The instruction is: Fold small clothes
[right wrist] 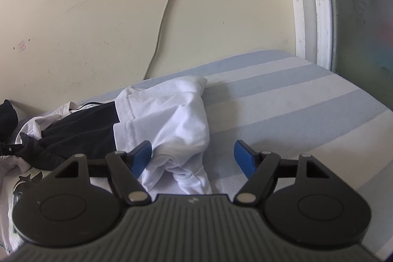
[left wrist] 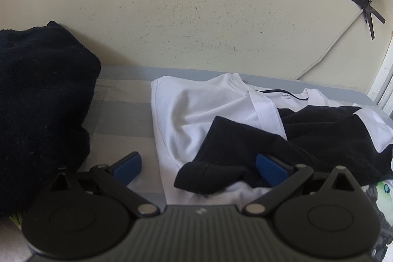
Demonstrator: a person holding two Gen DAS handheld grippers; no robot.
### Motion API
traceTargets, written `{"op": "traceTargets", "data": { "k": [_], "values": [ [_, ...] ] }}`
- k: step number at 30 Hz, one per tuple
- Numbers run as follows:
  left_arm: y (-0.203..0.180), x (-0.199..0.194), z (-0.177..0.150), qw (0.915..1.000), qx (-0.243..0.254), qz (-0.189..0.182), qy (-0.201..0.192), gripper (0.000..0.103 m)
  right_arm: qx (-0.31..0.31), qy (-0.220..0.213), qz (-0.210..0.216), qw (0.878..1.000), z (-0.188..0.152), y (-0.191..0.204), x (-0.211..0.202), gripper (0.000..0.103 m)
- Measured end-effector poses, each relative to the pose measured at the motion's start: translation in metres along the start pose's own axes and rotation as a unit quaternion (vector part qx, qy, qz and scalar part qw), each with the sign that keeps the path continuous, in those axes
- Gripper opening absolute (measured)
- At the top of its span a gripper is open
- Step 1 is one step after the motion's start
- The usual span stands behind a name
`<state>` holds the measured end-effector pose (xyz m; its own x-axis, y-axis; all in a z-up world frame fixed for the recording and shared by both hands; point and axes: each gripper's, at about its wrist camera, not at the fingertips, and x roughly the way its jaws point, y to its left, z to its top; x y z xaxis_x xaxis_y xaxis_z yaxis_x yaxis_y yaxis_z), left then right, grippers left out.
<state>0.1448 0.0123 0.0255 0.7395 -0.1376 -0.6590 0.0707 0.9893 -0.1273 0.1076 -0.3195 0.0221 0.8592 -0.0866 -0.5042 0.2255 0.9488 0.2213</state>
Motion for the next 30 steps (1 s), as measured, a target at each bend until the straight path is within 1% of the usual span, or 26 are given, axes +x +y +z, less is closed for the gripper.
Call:
{"op": "traceTargets", "data": {
  "k": [9,20,30],
  "values": [
    [-0.0048,0.0016,-0.0018,0.9995,0.028,0.013,0.012,0.103,0.006,0.002,0.001,1.0,-0.0001,-0.0009,0.0006,0.079],
    [-0.0031,0.0009,-0.0023,0.9988,0.047,0.005,0.017,0.103,0.007,0.002,0.002,1.0,-0.0006,-0.0017,0.0015,0.08],
    [-0.0026,0.0008,-0.0021,0.9985,0.051,0.005,0.02,0.103,0.011,0.002,0.005,1.0,-0.0014,-0.0031,0.0014,0.081]
  ]
}}
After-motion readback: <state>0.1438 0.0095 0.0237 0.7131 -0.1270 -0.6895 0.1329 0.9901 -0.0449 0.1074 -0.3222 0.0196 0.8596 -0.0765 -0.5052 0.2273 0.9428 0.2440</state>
